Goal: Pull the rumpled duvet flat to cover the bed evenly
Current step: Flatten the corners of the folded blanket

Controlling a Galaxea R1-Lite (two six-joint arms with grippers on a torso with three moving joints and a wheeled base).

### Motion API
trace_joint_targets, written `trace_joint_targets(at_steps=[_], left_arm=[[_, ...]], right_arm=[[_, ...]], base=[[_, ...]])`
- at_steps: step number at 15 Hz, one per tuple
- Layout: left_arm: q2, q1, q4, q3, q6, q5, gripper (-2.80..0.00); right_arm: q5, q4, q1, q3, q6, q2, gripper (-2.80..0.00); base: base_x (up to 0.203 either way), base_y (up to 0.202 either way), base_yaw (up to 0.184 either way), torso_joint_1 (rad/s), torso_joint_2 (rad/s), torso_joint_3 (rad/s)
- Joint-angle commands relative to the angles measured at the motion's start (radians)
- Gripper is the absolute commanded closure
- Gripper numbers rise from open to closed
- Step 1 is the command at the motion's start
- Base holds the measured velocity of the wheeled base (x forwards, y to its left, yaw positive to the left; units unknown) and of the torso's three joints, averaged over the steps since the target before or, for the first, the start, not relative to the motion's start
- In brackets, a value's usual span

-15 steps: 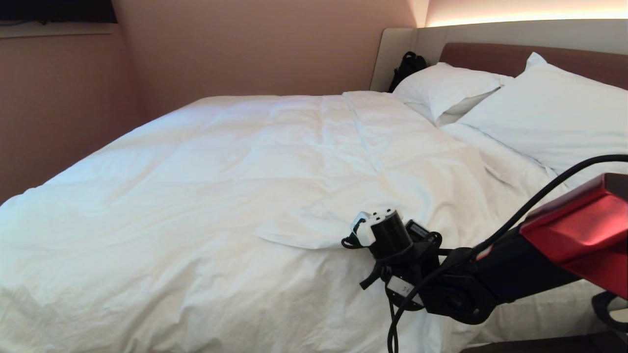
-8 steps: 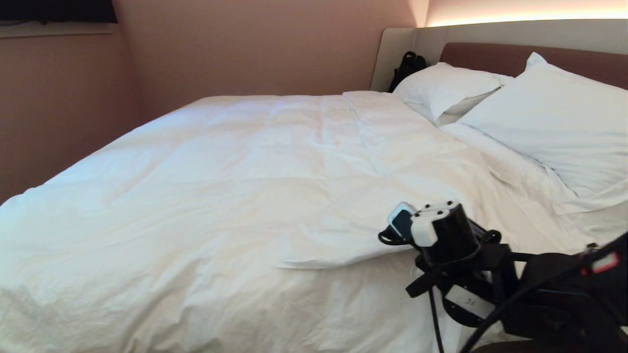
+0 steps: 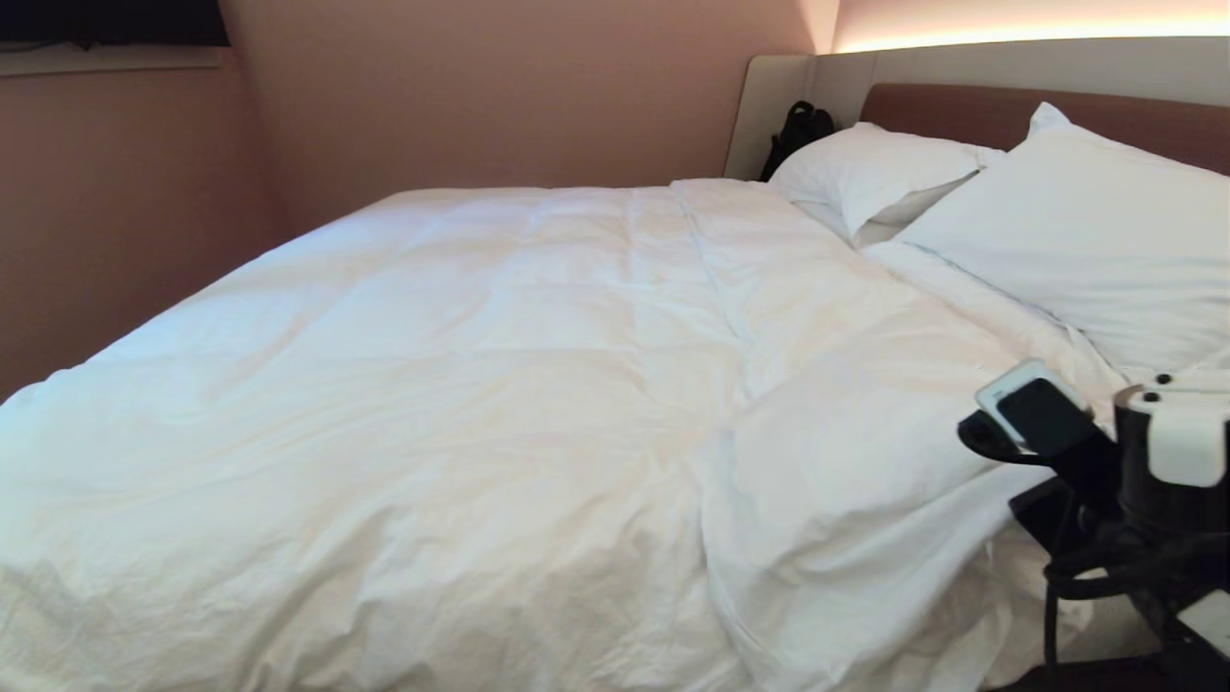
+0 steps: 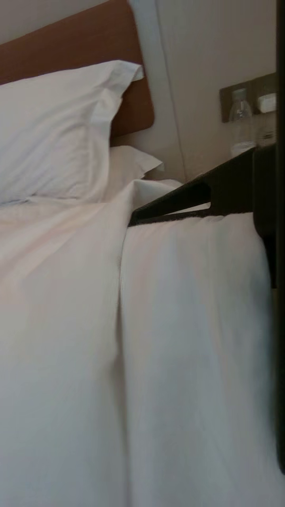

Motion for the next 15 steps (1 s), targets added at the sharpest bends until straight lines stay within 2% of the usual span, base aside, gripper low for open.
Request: trace_joint_targets(at_steps=[1,5,8,11,13,15], left_arm=[[0.0,0.0,0.0,0.0,0.001,0.0,0.0],[0.0,0.0,0.0,0.0,0.001,0.0,0.0],[0.0,0.0,0.0,0.0,0.001,0.0,0.0],[0.0,0.0,0.0,0.0,0.001,0.0,0.0],[0.0,0.0,0.0,0.0,0.001,0.0,0.0],[0.0,0.0,0.0,0.0,0.001,0.0,0.0]], right_arm=[[0.0,0.002,-0.054,0.075,-0.004,-0.141,0.0],[0.011,0.005,-0.124,0.235,0.001,-0.231,0.0],[0.029,0.01,-0.219,0.339,0.002,-0.321,0.0],[0.071,0.077,-0.287,0.408,0.003,-0.405,0.0],[0.091,0.124,-0.306,0.428,0.004,-0.438,0.0],[0.105,0.213,-0.313,0.436,0.004,-0.555,0.0]], base=[[0.0,0.0,0.0,0.0,0.0,0.0],[0.0,0.0,0.0,0.0,0.0,0.0],[0.0,0.0,0.0,0.0,0.0,0.0],[0.0,0.0,0.0,0.0,0.0,0.0],[0.0,0.0,0.0,0.0,0.0,0.0],[0.0,0.0,0.0,0.0,0.0,0.0]])
